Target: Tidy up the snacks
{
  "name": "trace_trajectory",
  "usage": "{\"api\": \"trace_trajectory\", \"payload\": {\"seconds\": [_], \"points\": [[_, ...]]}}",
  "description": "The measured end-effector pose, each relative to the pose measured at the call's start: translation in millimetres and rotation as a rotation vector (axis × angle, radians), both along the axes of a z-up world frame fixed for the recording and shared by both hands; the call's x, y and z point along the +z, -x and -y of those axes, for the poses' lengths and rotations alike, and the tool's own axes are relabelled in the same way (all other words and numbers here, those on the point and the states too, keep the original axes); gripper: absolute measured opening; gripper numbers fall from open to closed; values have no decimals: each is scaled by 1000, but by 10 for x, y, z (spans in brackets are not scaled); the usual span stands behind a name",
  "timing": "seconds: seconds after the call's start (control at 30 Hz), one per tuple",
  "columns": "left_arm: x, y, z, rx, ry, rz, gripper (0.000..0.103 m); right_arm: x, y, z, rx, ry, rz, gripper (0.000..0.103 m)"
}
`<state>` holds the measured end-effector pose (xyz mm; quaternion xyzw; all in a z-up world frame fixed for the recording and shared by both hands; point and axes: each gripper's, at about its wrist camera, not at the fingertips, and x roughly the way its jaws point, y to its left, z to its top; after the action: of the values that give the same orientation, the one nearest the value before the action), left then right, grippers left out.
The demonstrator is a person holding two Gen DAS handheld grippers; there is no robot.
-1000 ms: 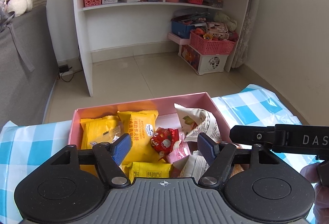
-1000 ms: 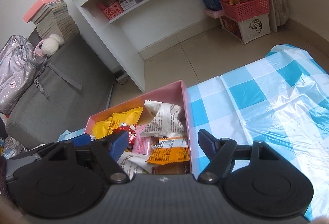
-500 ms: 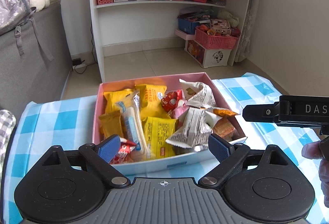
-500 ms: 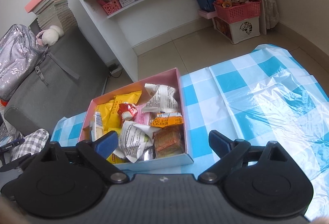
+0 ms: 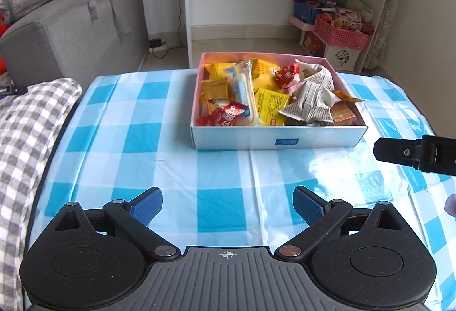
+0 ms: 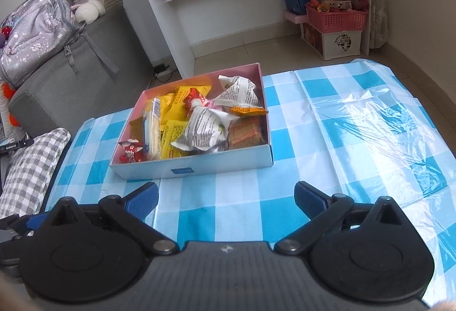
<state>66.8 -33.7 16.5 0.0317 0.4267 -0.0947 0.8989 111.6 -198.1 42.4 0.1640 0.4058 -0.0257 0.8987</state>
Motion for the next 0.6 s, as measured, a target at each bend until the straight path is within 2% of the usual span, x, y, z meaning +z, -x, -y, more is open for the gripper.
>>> {"api": "trace_trajectory", "payload": {"seconds": [0.1, 0.4, 0.6], "points": [[17, 118, -65, 22, 12, 6, 102, 8, 94, -98, 10, 30, -4, 102], [17, 293, -109, 57, -57, 51, 102, 26, 239, -299, 30, 169, 20, 103], [-50, 249, -150, 72, -53, 21, 102, -66, 181, -324, 15, 204, 1, 103]]}}
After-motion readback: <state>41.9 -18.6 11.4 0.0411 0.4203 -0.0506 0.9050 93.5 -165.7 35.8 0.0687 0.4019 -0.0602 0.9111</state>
